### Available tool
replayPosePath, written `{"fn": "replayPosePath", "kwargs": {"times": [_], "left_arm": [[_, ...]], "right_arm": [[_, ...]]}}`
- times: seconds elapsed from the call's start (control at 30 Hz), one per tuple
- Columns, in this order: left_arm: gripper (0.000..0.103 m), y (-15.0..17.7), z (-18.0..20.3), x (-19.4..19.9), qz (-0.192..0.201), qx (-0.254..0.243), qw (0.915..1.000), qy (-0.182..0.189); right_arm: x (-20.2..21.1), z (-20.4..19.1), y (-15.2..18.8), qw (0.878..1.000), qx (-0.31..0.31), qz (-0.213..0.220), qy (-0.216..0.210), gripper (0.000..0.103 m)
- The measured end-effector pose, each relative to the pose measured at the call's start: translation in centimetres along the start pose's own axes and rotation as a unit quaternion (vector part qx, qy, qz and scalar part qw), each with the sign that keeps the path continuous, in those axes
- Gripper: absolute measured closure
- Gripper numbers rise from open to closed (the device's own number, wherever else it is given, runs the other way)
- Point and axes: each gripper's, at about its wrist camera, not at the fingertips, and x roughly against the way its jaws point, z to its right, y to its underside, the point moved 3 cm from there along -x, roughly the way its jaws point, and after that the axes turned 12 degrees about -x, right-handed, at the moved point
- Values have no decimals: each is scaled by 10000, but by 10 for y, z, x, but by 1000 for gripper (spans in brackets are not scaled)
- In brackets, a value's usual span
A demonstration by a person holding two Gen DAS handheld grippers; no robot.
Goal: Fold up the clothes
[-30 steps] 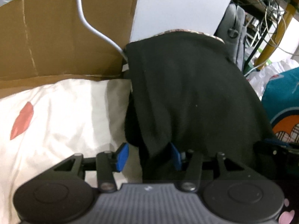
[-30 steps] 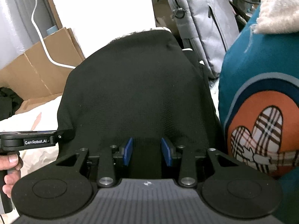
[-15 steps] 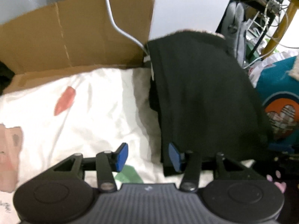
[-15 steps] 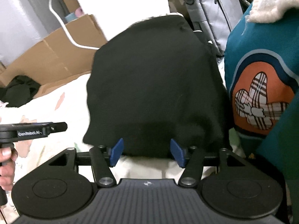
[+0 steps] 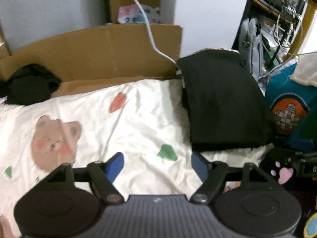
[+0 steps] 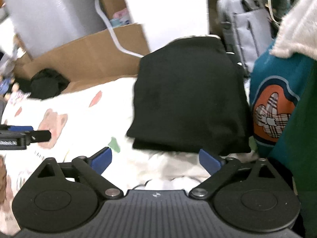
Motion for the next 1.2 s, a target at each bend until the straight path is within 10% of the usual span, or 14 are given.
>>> {"fn": "replayPosePath", "kwargs": {"times": [0.47, 1.2], "left_arm": [[7, 36, -12, 83, 315, 539, 9940, -901], [1, 91, -20, 189, 600, 466, 9884, -1313]], "right_arm": [[82, -69, 17, 9894, 1272, 414, -559, 0], [144, -81, 67, 9949, 685, 268, -684, 0]]}}
